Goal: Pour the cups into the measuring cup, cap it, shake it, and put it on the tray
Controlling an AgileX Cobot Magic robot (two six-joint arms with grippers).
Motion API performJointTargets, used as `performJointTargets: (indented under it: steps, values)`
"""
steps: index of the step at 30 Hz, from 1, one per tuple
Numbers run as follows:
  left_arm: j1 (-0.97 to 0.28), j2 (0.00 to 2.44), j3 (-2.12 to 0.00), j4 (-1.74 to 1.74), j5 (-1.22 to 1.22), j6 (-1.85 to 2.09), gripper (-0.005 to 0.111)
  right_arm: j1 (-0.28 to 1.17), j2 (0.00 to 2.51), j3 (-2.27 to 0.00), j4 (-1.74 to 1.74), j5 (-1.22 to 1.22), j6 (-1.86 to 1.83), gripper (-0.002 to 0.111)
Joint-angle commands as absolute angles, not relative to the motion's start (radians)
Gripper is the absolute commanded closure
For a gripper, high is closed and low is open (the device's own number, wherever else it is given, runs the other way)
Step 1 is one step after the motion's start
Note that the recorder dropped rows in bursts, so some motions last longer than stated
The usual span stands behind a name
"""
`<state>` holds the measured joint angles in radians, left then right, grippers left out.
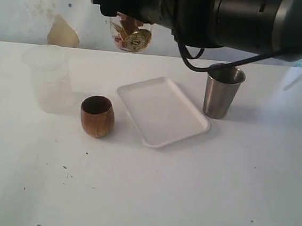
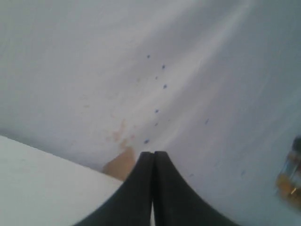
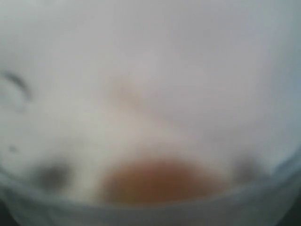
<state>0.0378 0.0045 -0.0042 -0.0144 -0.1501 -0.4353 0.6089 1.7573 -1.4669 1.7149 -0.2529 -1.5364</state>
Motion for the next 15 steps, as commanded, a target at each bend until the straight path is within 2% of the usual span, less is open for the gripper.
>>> performJointTargets:
  steps: [1,4,6,9,15]
  values:
    - [0.035,0.0,0.0,-0.047,-0.253,-0.772,0.107,0.605,1.712,-1.445,1.696,-0.24,-1.562,0.108]
    - [0.035,0.0,0.0,-0.078,-0.412,-0.78,0.107,0.605,1.704,-1.441,1.696,-0.24,-1.569,0.108]
    - [0.035,0.0,-0.001,-0.082,-0.428,-0.776,0.107,0.605,1.702,-1.441,1.696,-0.233,-1.569,0.108]
    - [0.035,0.055,-0.122,-0.085,-0.23,-0.626,0.107,0.605,1.697,-1.441,1.696,-0.219,-1.569,0.108]
    - [0.035,0.434,-0.465,-0.059,0.109,-0.35,0.107,0.605,1.689,-1.441,1.696,-0.205,-1.569,0.108]
